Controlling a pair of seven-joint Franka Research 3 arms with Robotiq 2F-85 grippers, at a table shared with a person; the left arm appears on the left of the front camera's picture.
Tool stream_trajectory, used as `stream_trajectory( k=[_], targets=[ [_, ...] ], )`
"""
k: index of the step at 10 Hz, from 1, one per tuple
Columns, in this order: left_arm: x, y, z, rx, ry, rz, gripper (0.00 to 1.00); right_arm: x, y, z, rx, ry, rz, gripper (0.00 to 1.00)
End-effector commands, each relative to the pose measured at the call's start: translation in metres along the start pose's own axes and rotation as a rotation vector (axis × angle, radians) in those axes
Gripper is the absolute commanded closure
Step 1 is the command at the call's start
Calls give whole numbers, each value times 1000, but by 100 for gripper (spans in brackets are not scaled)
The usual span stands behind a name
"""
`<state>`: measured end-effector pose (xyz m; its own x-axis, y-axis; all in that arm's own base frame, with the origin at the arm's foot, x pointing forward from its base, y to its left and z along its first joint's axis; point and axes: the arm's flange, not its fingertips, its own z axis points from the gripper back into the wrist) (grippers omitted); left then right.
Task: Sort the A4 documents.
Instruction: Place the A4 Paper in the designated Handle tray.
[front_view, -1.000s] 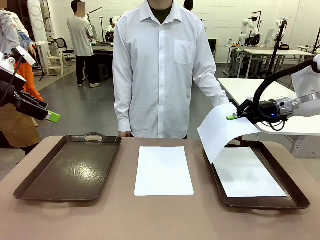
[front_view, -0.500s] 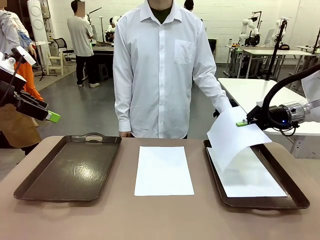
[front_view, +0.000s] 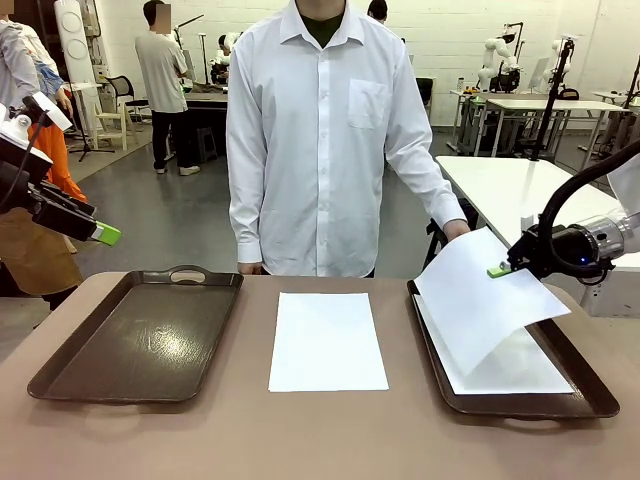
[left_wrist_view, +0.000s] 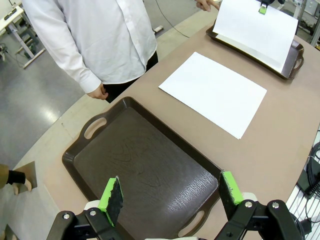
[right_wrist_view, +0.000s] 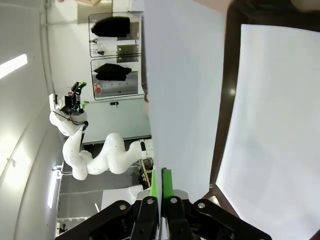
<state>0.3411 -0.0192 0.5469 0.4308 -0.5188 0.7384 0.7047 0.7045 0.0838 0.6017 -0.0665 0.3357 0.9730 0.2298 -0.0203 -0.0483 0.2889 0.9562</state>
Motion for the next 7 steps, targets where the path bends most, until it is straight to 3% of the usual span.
stream_trajectory(
  k=[1, 4, 7],
  targets=[
    [-1, 1, 0, -7, -2, -9, 0, -5, -14, -3, -14, 15, 36, 99],
    [-1, 1, 0, -7, -2, -9, 0, -3, -34, -14, -79, 23, 62, 99],
    [-1, 1, 0, -7, -2, -9, 0, -9, -44, -11, -133, -33, 30, 99]
  ],
)
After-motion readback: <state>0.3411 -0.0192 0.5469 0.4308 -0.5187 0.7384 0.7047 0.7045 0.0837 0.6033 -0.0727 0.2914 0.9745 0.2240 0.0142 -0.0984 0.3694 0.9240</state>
